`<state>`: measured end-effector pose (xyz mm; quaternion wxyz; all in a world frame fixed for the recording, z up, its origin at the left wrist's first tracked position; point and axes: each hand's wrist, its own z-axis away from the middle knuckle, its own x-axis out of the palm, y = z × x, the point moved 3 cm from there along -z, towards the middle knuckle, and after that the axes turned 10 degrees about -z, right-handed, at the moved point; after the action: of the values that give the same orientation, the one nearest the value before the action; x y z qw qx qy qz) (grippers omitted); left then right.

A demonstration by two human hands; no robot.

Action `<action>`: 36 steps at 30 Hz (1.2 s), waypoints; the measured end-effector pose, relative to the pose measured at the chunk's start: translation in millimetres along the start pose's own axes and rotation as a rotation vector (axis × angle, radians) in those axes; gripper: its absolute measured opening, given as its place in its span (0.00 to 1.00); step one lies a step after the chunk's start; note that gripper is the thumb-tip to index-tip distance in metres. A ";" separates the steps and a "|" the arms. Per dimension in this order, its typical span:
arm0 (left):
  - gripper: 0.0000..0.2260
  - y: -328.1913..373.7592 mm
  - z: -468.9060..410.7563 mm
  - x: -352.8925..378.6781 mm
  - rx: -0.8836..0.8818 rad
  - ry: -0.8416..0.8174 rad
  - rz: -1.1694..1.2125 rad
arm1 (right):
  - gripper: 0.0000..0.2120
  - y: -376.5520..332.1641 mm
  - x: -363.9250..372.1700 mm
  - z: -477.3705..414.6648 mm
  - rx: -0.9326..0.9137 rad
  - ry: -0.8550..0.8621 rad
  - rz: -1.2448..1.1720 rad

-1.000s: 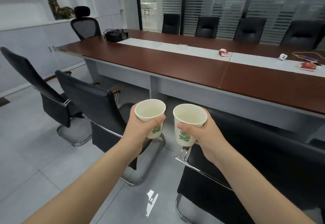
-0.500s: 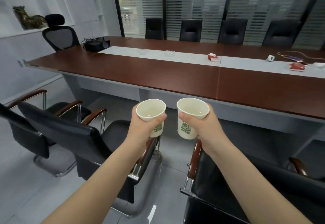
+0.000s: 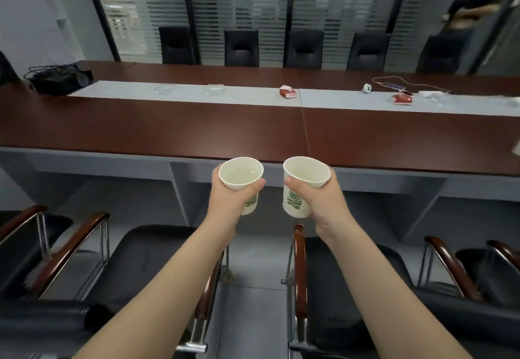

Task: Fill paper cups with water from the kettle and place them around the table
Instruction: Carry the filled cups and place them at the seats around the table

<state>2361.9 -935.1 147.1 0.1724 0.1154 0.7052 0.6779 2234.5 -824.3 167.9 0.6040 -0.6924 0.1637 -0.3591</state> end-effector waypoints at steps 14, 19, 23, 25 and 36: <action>0.30 -24.2 -119.7 53.1 -0.001 -0.136 0.018 | 0.30 9.8 23.2 -112.6 -0.072 0.168 -0.043; 0.35 -21.9 -175.5 82.6 0.027 -0.162 0.003 | 0.30 6.6 5.8 -170.4 -0.101 0.160 -0.014; 0.38 -14.8 -216.1 108.8 0.038 -0.187 0.002 | 0.31 6.0 -17.0 -215.5 -0.121 0.185 0.002; 0.36 -13.0 -236.5 122.9 0.031 -0.205 0.008 | 0.31 5.8 -29.2 -235.6 -0.123 0.195 0.009; 0.32 -14.9 -337.2 228.3 -0.012 -0.359 0.062 | 0.31 14.7 -116.6 -334.8 -0.085 0.336 -0.005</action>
<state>2019.6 -1154.4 119.6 0.2751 0.2554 0.6552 0.6555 1924.6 -991.2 123.2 0.5374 -0.6479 0.2759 -0.4641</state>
